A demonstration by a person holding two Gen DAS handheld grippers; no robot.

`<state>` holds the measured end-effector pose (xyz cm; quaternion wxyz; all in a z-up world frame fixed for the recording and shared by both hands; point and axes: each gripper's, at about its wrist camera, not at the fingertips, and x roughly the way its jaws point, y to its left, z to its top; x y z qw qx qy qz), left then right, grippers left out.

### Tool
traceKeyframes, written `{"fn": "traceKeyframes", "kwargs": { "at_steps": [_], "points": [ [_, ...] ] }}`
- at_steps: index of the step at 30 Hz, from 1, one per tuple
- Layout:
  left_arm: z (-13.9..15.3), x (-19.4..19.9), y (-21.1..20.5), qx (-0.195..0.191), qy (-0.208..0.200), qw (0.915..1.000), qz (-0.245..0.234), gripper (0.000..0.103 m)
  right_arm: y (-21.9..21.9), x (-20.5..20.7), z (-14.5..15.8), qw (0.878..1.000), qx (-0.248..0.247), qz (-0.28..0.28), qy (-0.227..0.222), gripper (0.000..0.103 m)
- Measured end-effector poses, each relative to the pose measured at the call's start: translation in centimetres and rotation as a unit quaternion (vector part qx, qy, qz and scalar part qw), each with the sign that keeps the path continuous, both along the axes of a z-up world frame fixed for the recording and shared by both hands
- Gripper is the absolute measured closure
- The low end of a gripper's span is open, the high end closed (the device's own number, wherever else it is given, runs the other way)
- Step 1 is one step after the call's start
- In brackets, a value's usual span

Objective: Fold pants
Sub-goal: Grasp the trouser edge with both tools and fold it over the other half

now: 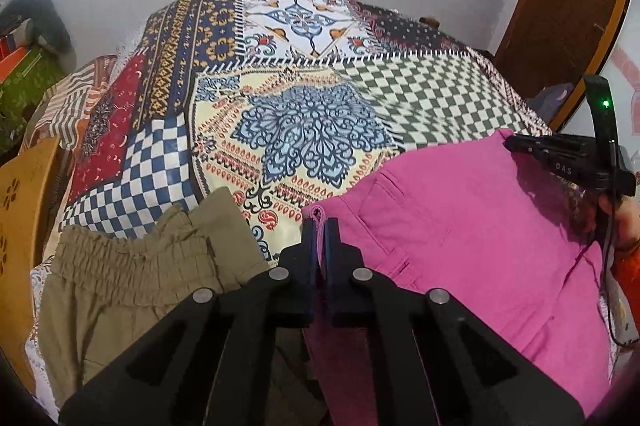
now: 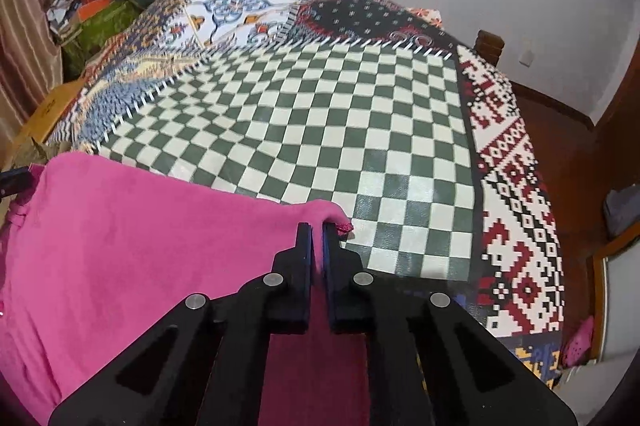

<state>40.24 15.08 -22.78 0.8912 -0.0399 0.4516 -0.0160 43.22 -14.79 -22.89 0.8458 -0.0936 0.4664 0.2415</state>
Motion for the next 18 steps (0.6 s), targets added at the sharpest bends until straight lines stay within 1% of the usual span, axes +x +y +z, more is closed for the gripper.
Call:
{"fn": "traceKeyframes", "kwargs": {
  "at_steps": [2, 7, 11, 18],
  "points": [
    [0.5, -0.2, 0.0, -0.005, -0.003, 1.0, 0.0, 0.101, -0.3, -0.2, 0.7, 1.0, 0.007, -0.004, -0.006, 0.099],
    [2.1, -0.9, -0.3, 0.001, -0.012, 0.9999, 0.0, 0.101, -1.2, -1.2, 3.1, 0.999, 0.025, -0.011, -0.024, 0.099],
    [3.0, -1.2, -0.8, 0.019, -0.012, 0.9998, 0.0, 0.101, -1.7, -1.8, 4.7, 0.999, 0.035, -0.009, -0.028, 0.099],
    [5.9, -3.5, -1.7, 0.017, -0.029, 0.9994, -0.007, 0.101, -2.4, -4.8, 7.8, 0.998, 0.043, -0.001, -0.045, 0.099]
  ]
}}
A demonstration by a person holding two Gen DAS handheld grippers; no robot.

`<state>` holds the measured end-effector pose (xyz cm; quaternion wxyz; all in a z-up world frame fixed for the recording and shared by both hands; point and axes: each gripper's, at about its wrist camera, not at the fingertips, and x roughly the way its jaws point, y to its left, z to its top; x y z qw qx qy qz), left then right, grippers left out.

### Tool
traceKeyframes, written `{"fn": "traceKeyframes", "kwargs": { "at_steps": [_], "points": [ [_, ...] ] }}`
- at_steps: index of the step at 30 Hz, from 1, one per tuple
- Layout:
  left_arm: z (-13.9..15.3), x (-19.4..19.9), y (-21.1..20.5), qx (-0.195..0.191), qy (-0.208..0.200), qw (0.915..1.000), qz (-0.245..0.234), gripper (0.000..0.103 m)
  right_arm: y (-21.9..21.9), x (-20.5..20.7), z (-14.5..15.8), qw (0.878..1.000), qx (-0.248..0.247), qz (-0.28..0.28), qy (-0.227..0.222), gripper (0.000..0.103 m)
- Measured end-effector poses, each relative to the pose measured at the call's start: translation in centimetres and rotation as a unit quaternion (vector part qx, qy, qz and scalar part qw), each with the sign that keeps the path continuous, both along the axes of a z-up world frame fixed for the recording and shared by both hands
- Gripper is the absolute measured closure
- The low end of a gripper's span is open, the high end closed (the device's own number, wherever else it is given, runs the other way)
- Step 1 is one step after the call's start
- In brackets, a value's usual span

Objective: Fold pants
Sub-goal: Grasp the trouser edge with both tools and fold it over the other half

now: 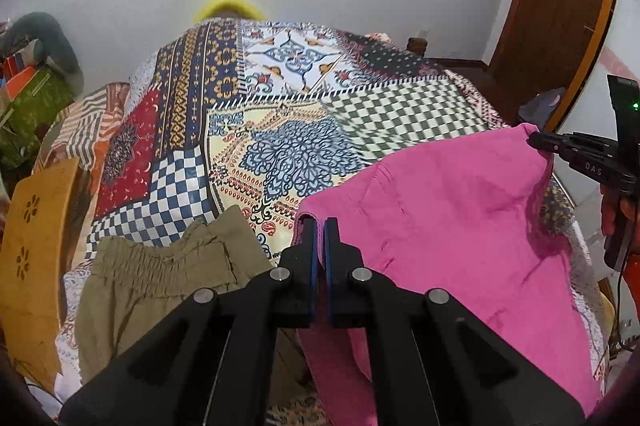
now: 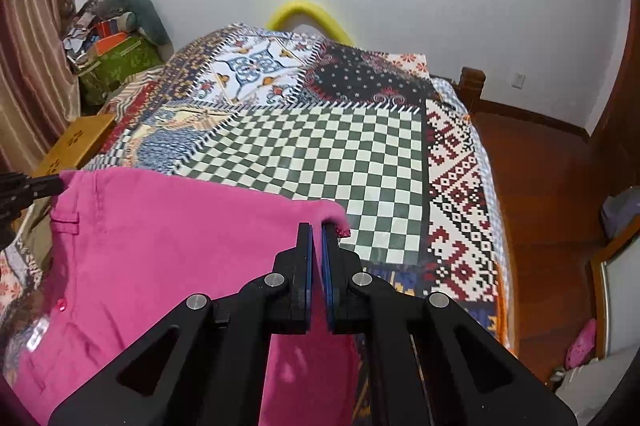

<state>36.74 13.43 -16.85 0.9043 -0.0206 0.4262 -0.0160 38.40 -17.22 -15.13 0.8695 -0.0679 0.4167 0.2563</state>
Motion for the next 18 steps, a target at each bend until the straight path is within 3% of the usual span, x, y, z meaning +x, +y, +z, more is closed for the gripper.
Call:
{"fn": "traceKeyframes", "kwargs": {
  "at_steps": [18],
  "points": [
    [5.2, -8.1, -3.2, -0.001, -0.014, 0.9996, -0.026, 0.101, -2.0, -8.1, 5.8, 0.999, 0.036, -0.008, -0.025, 0.099]
  ]
}}
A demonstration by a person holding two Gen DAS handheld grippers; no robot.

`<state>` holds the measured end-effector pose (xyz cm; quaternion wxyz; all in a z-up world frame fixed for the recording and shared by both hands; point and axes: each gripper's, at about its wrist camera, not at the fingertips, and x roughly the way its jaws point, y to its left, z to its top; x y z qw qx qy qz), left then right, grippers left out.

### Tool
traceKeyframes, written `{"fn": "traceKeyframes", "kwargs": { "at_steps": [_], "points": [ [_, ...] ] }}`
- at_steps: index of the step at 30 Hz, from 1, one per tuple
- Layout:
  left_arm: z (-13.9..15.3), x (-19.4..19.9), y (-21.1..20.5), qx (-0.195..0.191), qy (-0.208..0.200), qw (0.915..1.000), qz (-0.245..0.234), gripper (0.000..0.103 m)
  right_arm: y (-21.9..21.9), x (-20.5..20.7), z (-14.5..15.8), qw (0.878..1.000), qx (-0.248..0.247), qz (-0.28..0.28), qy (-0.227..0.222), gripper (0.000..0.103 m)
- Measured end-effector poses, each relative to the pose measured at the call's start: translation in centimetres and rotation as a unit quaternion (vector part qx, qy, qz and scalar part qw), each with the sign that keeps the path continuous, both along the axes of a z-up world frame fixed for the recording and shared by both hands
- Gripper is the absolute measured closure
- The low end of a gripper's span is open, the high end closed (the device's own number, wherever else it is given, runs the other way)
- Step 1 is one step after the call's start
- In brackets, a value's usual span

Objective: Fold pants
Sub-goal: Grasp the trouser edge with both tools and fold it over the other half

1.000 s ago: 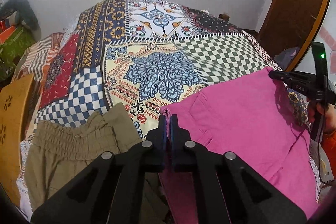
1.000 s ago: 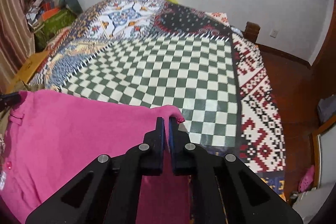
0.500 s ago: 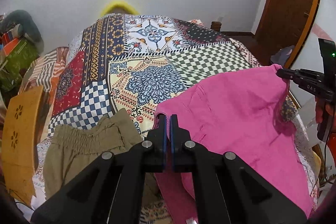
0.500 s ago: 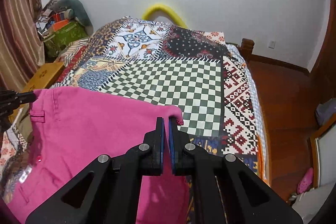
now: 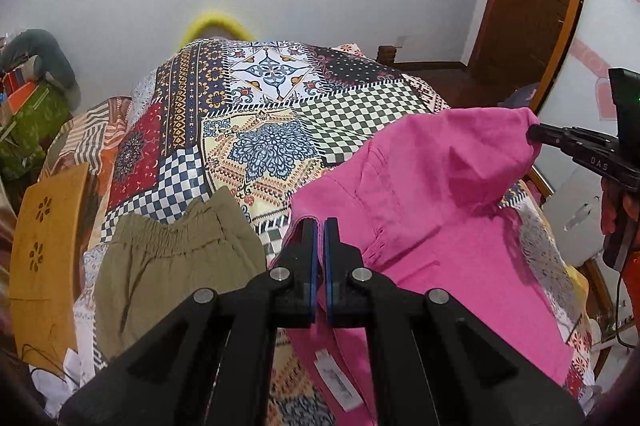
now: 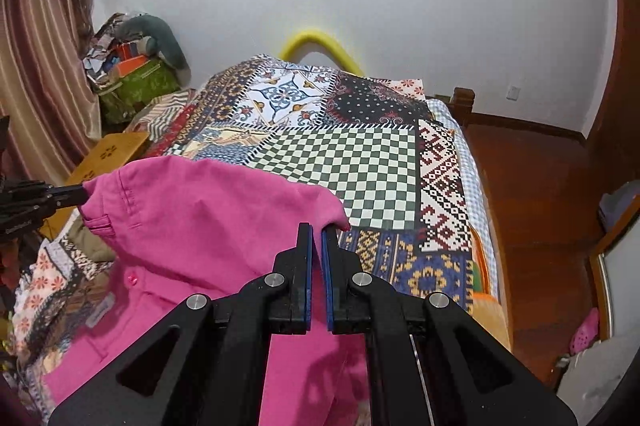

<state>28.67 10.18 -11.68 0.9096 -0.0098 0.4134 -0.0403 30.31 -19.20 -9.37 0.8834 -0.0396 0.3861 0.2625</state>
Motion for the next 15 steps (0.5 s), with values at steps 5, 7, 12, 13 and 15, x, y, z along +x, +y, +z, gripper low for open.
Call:
{"fn": "traceKeyframes", "kwargs": {
  "at_steps": [5, 7, 12, 13, 15],
  "points": [
    [0.4, -2.4, -0.4, -0.008, 0.009, 0.9999, -0.002, 0.101, -1.0, -2.3, 0.8, 1.0, 0.011, -0.003, -0.001, 0.099],
    [0.3, -3.1, -0.4, -0.007, 0.011, 0.9999, -0.002, 0.101, -1.3, -3.2, 0.8, 1.0, 0.012, -0.003, 0.0, 0.099],
    [-0.1, -5.3, -0.9, -0.011, 0.02, 0.9997, -0.005, 0.101, -1.8, -5.7, 0.7, 1.0, 0.012, -0.002, 0.003, 0.099],
    [-0.3, -5.6, -0.9, -0.012, 0.021, 0.9997, -0.005, 0.101, -1.9, -6.2, 0.6, 1.0, 0.012, -0.001, 0.005, 0.099],
    [-0.6, -6.5, -1.3, -0.014, 0.025, 0.9996, -0.008, 0.101, -2.1, -7.1, 0.4, 1.0, 0.009, 0.0, 0.007, 0.099]
  ]
}}
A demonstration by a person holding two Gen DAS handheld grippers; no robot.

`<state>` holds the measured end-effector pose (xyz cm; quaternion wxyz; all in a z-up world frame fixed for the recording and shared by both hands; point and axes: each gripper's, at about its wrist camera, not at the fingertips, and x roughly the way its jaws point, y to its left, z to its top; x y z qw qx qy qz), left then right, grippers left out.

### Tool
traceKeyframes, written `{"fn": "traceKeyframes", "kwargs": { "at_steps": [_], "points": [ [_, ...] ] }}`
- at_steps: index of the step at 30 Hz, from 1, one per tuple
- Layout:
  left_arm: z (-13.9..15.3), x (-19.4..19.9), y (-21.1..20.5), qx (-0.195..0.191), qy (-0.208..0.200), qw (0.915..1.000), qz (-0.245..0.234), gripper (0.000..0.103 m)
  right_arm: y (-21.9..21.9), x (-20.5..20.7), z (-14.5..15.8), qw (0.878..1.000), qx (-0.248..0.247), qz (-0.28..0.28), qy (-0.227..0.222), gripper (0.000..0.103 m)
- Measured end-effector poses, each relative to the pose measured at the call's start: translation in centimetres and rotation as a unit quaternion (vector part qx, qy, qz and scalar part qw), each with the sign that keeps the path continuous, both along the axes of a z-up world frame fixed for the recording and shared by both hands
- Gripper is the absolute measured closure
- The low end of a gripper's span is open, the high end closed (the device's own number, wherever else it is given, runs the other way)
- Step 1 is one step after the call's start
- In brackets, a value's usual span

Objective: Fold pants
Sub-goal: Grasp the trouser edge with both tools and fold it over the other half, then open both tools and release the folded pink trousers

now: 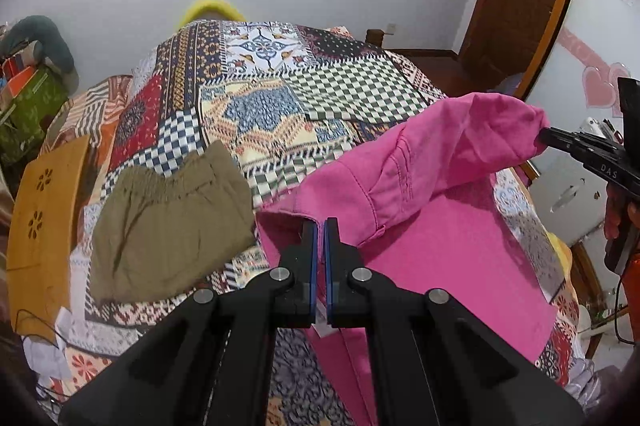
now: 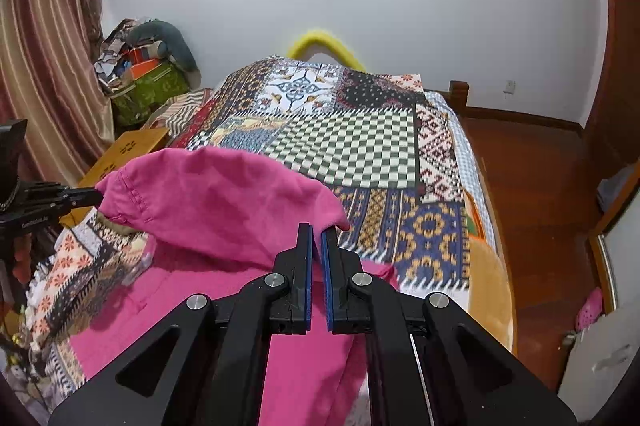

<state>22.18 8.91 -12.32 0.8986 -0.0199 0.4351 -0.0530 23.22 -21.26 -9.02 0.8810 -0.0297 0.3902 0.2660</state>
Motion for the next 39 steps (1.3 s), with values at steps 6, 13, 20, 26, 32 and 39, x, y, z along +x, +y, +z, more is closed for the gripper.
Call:
{"fn": "traceKeyframes", "kwargs": {
  "at_steps": [6, 13, 20, 26, 32, 39],
  "points": [
    [-1.7, -1.9, -0.8, 0.0, 0.016, 0.9998, -0.008, 0.101, -0.6, -2.6, -1.5, 1.0, -0.005, -0.003, 0.014, 0.099],
    [-3.8, -3.5, -0.4, -0.005, 0.038, 0.9993, -0.001, 0.101, -2.2, -4.3, -3.4, 0.999, 0.003, -0.018, 0.046, 0.099],
    [-5.3, -5.7, -0.6, -0.021, 0.057, 0.9981, -0.009, 0.101, -4.2, -5.7, -5.0, 0.997, 0.006, -0.038, 0.068, 0.099],
    [-7.1, -6.6, -1.1, -0.014, 0.076, 0.997, -0.011, 0.101, -5.0, -6.5, -6.3, 0.996, -0.011, -0.046, 0.079, 0.099],
    [-7.8, -7.3, -1.0, -0.008, 0.088, 0.9961, -0.004, 0.101, -5.6, -7.3, -7.3, 0.994, -0.011, -0.052, 0.097, 0.099],
    [-6.4, -8.4, -1.0, 0.011, 0.085, 0.9963, 0.006, 0.079, -3.8, -8.5, -6.7, 0.995, -0.042, -0.027, 0.083, 0.093]
  ]
}}
